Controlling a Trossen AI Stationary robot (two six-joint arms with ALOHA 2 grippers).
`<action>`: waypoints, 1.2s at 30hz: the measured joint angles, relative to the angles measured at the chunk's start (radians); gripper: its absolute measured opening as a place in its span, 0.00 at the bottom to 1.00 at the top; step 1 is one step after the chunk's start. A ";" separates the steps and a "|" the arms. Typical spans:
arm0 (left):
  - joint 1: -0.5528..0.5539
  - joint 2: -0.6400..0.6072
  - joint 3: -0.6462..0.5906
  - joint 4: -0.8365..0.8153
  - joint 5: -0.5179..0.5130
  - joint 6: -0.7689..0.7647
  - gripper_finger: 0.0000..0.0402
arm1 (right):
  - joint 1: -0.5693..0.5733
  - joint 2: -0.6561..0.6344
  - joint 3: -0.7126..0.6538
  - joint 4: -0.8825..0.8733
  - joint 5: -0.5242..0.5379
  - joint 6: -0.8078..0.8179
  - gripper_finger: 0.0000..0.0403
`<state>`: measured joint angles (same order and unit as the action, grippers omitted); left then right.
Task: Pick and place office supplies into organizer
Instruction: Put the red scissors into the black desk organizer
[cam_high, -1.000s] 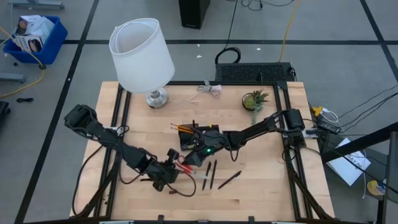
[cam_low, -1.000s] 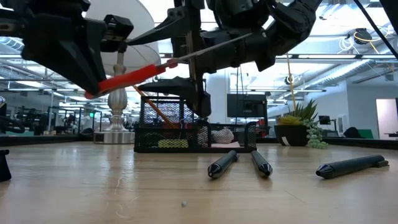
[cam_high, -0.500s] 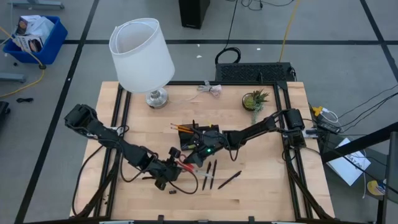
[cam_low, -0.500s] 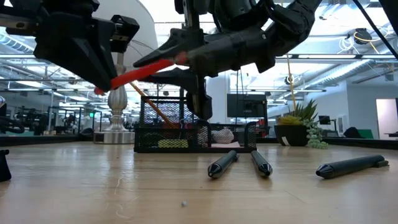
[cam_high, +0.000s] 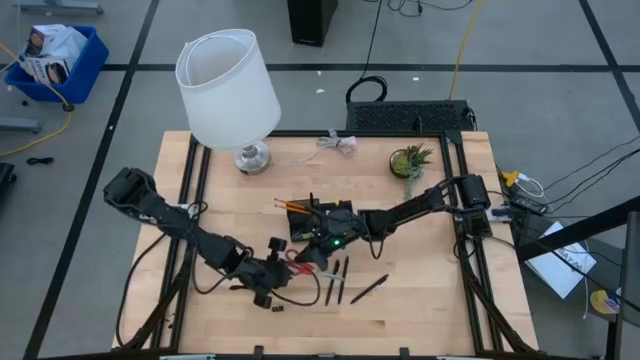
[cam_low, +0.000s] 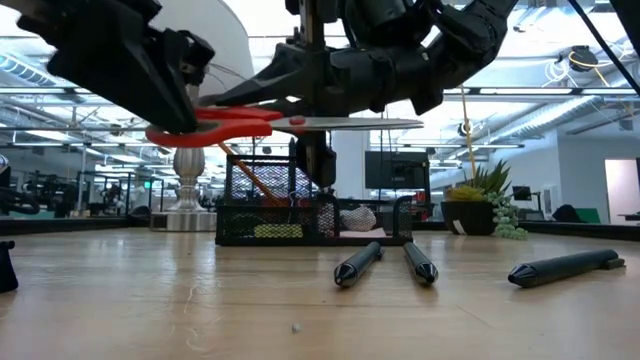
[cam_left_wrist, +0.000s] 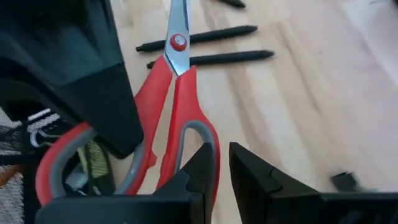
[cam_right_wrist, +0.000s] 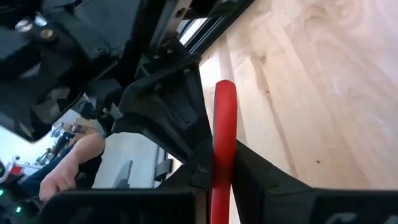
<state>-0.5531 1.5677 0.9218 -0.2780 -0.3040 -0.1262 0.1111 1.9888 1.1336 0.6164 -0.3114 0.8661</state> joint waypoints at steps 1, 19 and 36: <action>-0.013 0.000 0.000 0.003 -0.007 -0.021 0.14 | 0.000 0.000 0.000 0.000 -0.002 -0.009 0.07; -0.190 -0.159 -0.266 0.559 -0.024 0.072 0.14 | 0.008 -0.109 0.000 -0.020 0.158 -0.348 0.07; -0.183 -0.421 -0.726 1.095 -0.156 0.062 0.14 | -0.026 -0.156 -0.088 0.429 0.405 -0.881 0.07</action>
<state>-0.7364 1.1469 0.1956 0.8169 -0.4596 -0.0638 0.0847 1.8324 1.0453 1.0457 0.0932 -0.0145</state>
